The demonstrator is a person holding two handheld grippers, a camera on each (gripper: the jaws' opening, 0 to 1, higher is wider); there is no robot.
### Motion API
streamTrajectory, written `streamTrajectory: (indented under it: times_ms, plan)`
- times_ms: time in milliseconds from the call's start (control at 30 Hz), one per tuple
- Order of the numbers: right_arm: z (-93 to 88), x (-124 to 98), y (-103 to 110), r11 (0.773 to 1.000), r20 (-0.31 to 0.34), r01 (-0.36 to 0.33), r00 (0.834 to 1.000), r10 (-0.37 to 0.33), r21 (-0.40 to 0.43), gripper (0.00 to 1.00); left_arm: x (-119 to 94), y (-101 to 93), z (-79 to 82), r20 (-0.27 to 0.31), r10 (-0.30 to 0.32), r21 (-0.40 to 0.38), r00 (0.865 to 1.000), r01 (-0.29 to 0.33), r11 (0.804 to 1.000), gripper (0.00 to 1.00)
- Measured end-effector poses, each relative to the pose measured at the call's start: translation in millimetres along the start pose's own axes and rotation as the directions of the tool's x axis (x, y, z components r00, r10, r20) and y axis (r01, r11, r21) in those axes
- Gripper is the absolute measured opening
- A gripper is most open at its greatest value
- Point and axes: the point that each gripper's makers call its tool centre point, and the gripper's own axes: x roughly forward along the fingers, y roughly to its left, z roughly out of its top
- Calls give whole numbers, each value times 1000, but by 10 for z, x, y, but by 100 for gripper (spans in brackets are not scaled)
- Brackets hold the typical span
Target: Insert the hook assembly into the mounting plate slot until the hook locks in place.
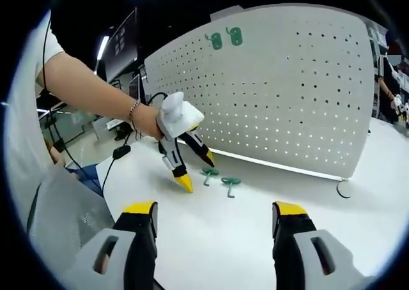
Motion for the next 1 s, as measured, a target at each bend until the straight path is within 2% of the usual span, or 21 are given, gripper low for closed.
streamTrajectory:
  times_ms: [267,467,600,867,1000]
  plan:
    - [-4,-4,1,1000,0,-1,1000,1,0,70,-25,119,-9,9,30,-55,1000,-30,998,43]
    - [-12,-9,0,1000,-3,-6,1000,6,7,68,-36,147,-22,2,43,-55,999,-43,998,34]
    - [-19,-6,6,1000,-6,-9,1000,9,10,67,-44,170,-32,-2,58,-70,998,-58,996,23]
    - [-33,-8,5,1000,-12,-12,1000,12,14,66,-35,209,-37,-10,77,-63,997,-77,995,11]
    - [-30,-14,-9,1000,-11,-10,1000,10,15,66,-37,224,-35,-15,84,-65,996,-84,994,8]
